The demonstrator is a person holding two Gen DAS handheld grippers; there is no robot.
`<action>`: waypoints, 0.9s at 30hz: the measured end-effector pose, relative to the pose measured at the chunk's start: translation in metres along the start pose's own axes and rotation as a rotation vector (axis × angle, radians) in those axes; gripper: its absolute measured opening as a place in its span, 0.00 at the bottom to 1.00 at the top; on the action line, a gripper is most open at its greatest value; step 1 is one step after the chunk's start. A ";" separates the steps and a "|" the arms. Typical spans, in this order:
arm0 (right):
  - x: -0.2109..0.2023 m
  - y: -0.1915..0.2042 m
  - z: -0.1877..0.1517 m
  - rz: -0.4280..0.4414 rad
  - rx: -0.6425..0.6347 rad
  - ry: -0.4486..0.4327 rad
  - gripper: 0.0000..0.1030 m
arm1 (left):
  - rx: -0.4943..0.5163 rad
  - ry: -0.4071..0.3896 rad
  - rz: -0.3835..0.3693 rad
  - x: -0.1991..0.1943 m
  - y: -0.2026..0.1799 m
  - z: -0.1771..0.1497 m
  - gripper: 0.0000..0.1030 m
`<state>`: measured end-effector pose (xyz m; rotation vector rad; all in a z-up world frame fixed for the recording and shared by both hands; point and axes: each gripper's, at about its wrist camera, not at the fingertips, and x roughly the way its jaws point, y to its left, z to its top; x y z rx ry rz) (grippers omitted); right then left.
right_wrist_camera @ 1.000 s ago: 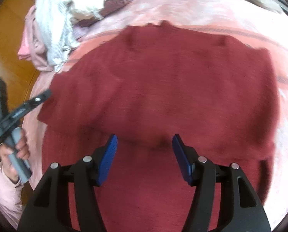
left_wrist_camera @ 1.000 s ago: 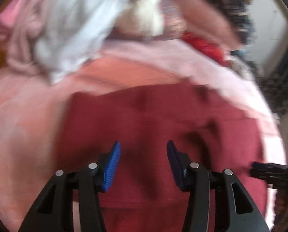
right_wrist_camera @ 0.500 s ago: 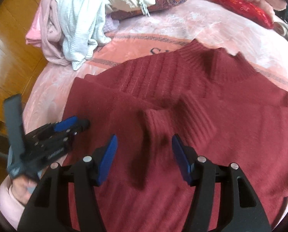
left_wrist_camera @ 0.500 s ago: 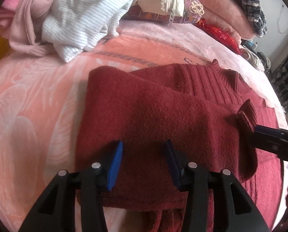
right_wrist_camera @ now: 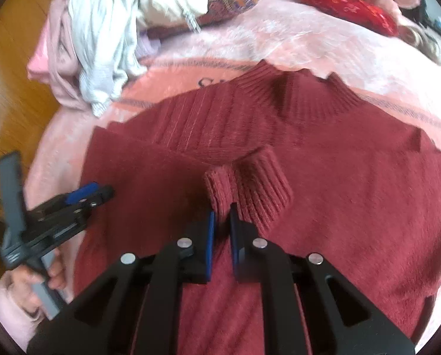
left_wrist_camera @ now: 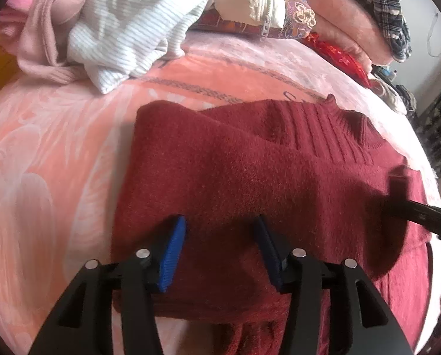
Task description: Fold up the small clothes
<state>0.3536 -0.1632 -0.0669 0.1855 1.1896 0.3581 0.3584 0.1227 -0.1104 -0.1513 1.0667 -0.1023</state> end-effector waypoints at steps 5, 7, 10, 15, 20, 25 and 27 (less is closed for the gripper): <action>-0.021 -0.048 -0.034 0.039 0.086 0.028 0.23 | -0.031 -0.022 0.020 -0.007 -0.012 -0.003 0.63; -0.024 -0.069 -0.047 0.019 0.116 0.041 0.38 | -0.052 -0.014 0.006 -0.009 -0.016 -0.003 0.67; -0.028 -0.097 -0.058 0.041 0.164 0.053 0.40 | -0.060 0.004 -0.015 -0.012 -0.021 -0.002 0.70; -0.038 -0.116 -0.052 0.138 0.213 0.022 0.40 | -0.064 0.014 -0.008 -0.016 -0.023 -0.004 0.71; -0.022 -0.103 -0.039 0.188 0.204 0.044 0.49 | -0.072 0.011 0.004 -0.019 -0.023 -0.006 0.73; 0.003 -0.081 -0.037 0.148 0.169 0.078 0.49 | -0.022 -0.018 0.013 -0.027 -0.026 -0.008 0.74; 0.008 -0.069 -0.032 0.126 0.140 0.075 0.47 | -0.018 -0.040 0.018 -0.033 -0.021 -0.008 0.75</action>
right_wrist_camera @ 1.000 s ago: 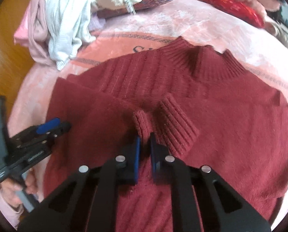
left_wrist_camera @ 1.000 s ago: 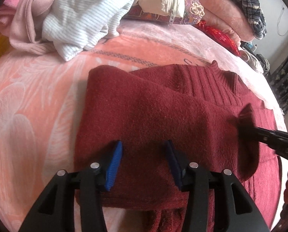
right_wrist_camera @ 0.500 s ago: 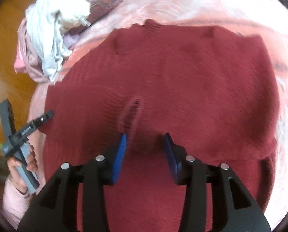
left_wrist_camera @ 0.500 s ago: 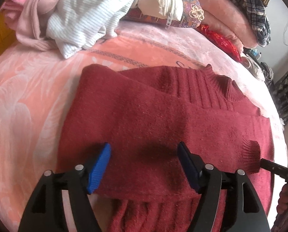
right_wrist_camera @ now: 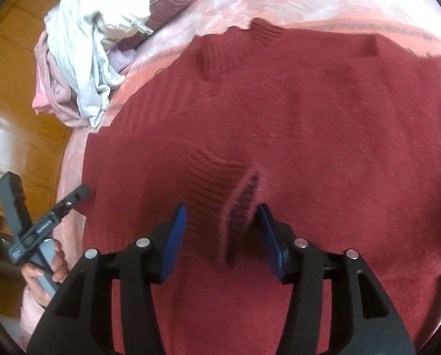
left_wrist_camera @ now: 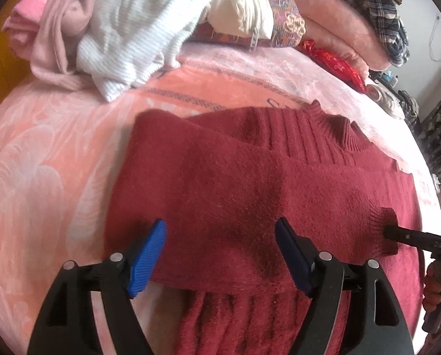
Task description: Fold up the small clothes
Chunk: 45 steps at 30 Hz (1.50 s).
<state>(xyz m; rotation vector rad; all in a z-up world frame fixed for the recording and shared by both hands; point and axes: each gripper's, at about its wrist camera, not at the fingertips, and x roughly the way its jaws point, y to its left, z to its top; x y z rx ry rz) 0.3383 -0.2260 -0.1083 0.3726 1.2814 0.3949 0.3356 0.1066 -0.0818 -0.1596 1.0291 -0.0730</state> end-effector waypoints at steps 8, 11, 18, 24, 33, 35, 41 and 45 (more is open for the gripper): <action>0.001 0.028 0.012 -0.005 -0.057 -0.045 0.06 | -0.098 -0.049 0.022 -0.013 0.047 0.007 0.77; -0.027 0.022 0.023 0.035 -0.045 -0.104 0.06 | -0.146 -0.043 0.037 -0.010 0.062 0.008 0.77; -0.095 -0.018 0.038 0.015 -0.004 -0.232 0.05 | -0.138 -0.038 0.051 -0.004 0.049 0.006 0.77; -0.115 -0.066 0.041 -0.032 0.079 -0.267 0.06 | -0.064 -0.040 0.058 -0.001 0.020 0.002 0.77; -0.076 -0.100 0.030 -0.124 0.106 -0.166 0.06 | 0.013 0.031 0.089 0.024 -0.006 -0.004 0.78; -0.071 -0.097 0.027 -0.148 0.086 -0.157 0.06 | 0.011 0.038 0.085 0.023 -0.004 -0.005 0.79; -0.064 -0.090 0.026 -0.163 0.073 -0.154 0.06 | -0.013 0.116 -0.025 0.035 0.002 -0.004 0.52; -0.065 -0.090 0.027 -0.149 0.078 -0.159 0.06 | -0.006 0.115 -0.083 0.034 -0.001 -0.002 0.18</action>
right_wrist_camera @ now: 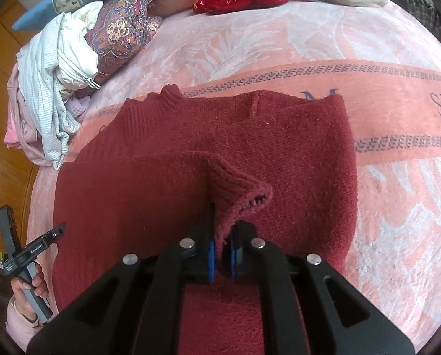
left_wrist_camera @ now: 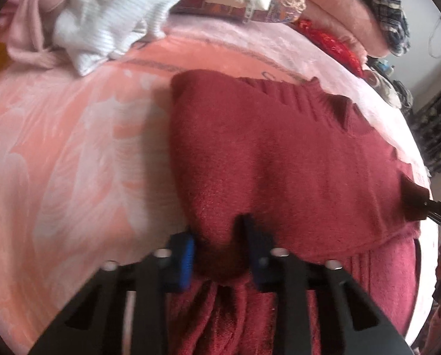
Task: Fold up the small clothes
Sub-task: 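Grasp the sweater edge with the left gripper while the right gripper holds the cuff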
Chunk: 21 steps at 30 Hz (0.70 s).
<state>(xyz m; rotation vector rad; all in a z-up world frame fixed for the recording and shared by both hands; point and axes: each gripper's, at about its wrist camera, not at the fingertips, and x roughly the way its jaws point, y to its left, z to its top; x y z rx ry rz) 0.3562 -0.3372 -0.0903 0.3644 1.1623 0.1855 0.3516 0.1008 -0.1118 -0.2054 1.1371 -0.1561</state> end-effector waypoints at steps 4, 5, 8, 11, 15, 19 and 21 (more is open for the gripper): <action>-0.005 0.007 0.001 0.068 -0.002 -0.001 0.06 | -0.030 -0.041 -0.034 -0.017 0.008 0.004 0.12; -0.006 0.010 0.001 0.078 -0.006 -0.002 0.06 | -0.024 -0.055 -0.039 -0.024 0.010 0.007 0.11; 0.001 0.012 0.001 0.014 -0.016 0.015 0.06 | -0.018 -0.065 -0.052 -0.033 0.021 0.013 0.11; 0.024 -0.004 -0.005 0.006 0.037 0.067 0.06 | -0.031 -0.003 -0.053 -0.012 0.035 0.011 0.12; 0.024 -0.013 -0.005 0.066 0.053 0.064 0.07 | -0.010 -0.001 -0.056 -0.004 0.038 0.008 0.22; 0.013 -0.008 -0.009 0.040 0.020 0.053 0.25 | 0.001 -0.066 0.034 -0.027 0.033 0.003 0.61; 0.010 -0.005 -0.012 0.019 -0.006 0.062 0.25 | 0.017 -0.071 0.022 -0.034 0.029 -0.004 0.72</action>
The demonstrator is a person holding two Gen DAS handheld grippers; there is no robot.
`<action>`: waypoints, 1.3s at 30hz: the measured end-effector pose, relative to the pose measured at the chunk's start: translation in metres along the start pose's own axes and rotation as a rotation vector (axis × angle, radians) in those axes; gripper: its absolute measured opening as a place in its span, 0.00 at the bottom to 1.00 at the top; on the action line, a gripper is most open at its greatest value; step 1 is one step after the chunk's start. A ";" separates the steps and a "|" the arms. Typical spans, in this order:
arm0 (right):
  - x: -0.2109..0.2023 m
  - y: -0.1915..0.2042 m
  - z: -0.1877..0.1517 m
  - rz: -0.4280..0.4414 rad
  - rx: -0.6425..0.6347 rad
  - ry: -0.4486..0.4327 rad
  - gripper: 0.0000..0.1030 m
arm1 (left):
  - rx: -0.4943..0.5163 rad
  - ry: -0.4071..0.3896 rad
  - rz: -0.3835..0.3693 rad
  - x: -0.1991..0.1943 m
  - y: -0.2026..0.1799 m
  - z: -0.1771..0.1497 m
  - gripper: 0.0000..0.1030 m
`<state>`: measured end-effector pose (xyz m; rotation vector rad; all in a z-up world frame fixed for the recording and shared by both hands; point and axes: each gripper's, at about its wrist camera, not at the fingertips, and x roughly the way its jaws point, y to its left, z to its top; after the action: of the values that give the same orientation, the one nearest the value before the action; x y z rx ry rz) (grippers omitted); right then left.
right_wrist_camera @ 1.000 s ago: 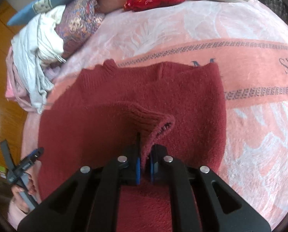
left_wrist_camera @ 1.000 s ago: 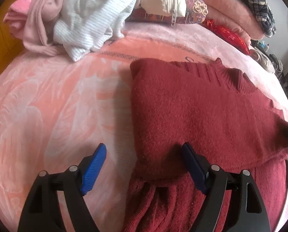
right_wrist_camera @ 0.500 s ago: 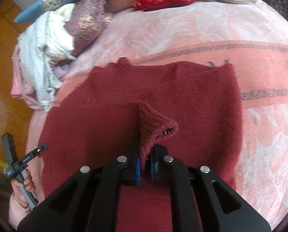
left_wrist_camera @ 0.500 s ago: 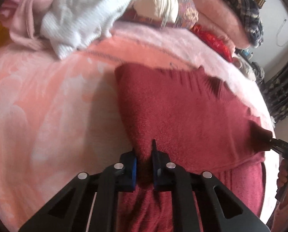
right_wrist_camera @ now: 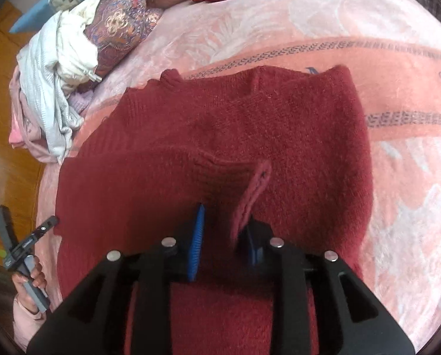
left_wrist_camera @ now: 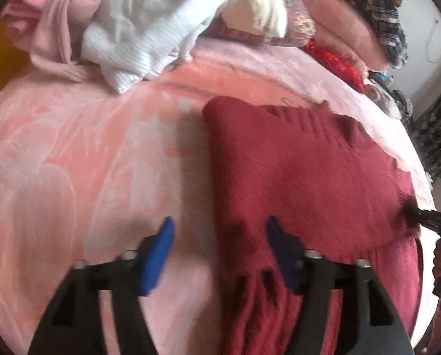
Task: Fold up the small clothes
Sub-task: 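Grasp the sweater edge with the left gripper while the right gripper holds the cuff, then open both grippers and move them to the sweater hem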
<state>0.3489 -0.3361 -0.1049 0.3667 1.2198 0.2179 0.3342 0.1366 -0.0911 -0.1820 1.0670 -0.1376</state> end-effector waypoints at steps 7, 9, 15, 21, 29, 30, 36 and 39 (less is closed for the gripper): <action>0.000 0.002 -0.005 -0.026 -0.016 0.046 0.28 | 0.073 0.065 0.020 0.019 -0.028 -0.016 0.76; 0.003 0.002 -0.007 -0.032 -0.023 0.052 0.22 | 0.073 0.075 0.020 0.027 -0.030 -0.020 0.67; -0.011 -0.003 -0.003 0.024 -0.003 0.021 0.06 | 0.111 0.052 0.040 0.021 -0.025 -0.024 0.20; 0.007 -0.019 -0.006 0.007 0.052 0.052 0.09 | 0.155 0.035 0.072 0.024 -0.028 -0.029 0.19; -0.041 -0.015 -0.033 -0.030 0.014 0.049 0.34 | 0.095 0.037 0.087 0.007 -0.020 -0.038 0.50; -0.048 -0.016 -0.040 -0.037 0.008 0.053 0.34 | 0.091 0.040 0.105 0.001 -0.019 -0.045 0.56; -0.094 -0.021 -0.104 -0.068 0.011 0.078 0.34 | 0.002 0.059 0.133 -0.033 -0.008 -0.082 0.74; -0.118 -0.020 -0.140 -0.059 0.019 0.089 0.34 | -0.012 0.112 0.136 -0.059 -0.010 -0.103 0.80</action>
<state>0.1765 -0.3746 -0.0509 0.3400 1.3197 0.1733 0.2154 0.1302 -0.0873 -0.1131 1.1881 -0.0191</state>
